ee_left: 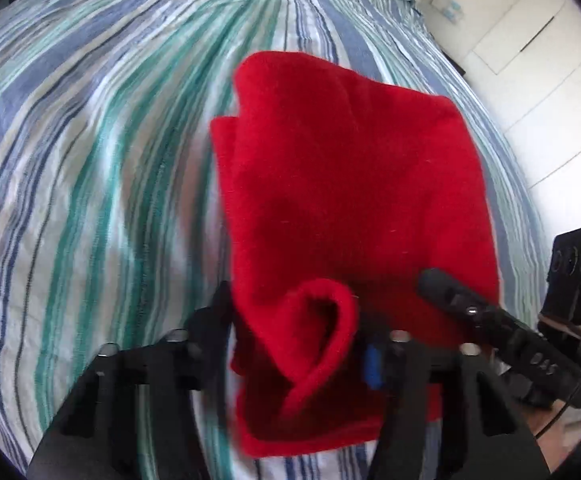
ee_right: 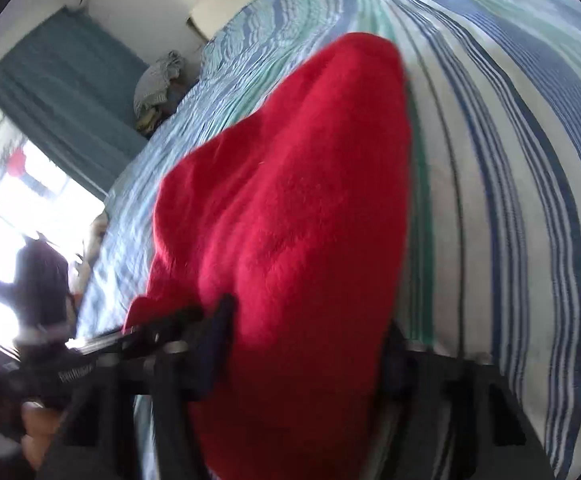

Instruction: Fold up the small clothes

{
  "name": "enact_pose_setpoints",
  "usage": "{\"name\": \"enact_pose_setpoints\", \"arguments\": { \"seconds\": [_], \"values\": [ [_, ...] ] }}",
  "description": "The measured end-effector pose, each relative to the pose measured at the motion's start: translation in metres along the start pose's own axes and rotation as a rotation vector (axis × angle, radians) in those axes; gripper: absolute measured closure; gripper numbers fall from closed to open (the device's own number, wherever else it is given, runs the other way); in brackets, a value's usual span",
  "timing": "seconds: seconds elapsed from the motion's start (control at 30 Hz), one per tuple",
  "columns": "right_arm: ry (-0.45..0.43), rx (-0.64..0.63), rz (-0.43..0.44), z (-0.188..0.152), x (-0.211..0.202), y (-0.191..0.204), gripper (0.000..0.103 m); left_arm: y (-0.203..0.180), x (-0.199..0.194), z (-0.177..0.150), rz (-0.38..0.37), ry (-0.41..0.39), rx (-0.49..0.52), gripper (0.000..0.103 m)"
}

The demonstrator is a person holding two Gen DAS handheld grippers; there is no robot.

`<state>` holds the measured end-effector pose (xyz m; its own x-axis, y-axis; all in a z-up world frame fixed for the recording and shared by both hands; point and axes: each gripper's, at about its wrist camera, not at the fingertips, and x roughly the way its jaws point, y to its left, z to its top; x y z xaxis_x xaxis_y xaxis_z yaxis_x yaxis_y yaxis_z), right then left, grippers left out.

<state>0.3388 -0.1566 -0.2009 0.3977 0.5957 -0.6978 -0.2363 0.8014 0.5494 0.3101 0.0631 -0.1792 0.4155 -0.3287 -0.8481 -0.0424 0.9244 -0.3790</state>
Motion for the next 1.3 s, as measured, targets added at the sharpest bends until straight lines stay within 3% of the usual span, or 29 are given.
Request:
{"name": "enact_pose_setpoints", "arguments": {
  "seconds": [0.1,0.43,0.5,0.57,0.63,0.67,0.77,0.83,0.9,0.97,1.07,1.3],
  "values": [
    [-0.017,0.02,-0.013,0.011,-0.015,0.013,0.072,-0.009,-0.016,0.01,-0.039,0.0,-0.006,0.082],
    [-0.225,-0.179,0.068,0.099,-0.099,0.107,0.073,-0.042,-0.145,0.07,-0.143,-0.239,0.069,0.082],
    [-0.23,-0.203,0.07,0.104,-0.103,0.119,0.073,-0.042,-0.153,0.07,-0.131,-0.246,0.078,0.082],
    [-0.202,-0.188,0.066,0.1,-0.095,0.116,0.072,-0.037,-0.142,0.063,-0.112,-0.205,0.072,0.08],
    [-0.128,-0.128,0.059,0.083,-0.077,0.098,0.068,-0.025,-0.109,0.047,-0.073,-0.113,0.048,0.072],
    [-0.079,-0.095,0.038,0.071,-0.063,0.086,0.061,-0.016,-0.09,0.036,-0.022,-0.067,0.036,0.064],
    [0.06,-0.062,-0.114,0.019,-0.035,0.055,0.054,0.006,-0.061,-0.008,0.156,0.01,0.026,0.069],
    [0.04,-0.077,-0.159,-0.01,-0.052,0.044,0.044,0.012,-0.078,-0.041,0.179,-0.037,0.036,0.06],
    [-0.01,-0.105,-0.174,-0.043,-0.084,0.04,0.015,0.006,-0.11,-0.075,0.241,-0.121,0.077,0.026],
    [-0.041,-0.14,-0.226,-0.07,-0.114,0.041,0.01,-0.013,-0.142,-0.108,0.323,-0.223,0.151,0.01],
    [-0.045,-0.208,-0.292,-0.105,-0.152,0.049,0.01,-0.04,-0.171,-0.138,0.379,-0.285,0.251,0.003],
    [-0.041,-0.279,-0.399,-0.155,-0.224,0.079,0.007,-0.083,-0.207,-0.176,0.393,-0.298,0.246,0.002]
  ]
}}
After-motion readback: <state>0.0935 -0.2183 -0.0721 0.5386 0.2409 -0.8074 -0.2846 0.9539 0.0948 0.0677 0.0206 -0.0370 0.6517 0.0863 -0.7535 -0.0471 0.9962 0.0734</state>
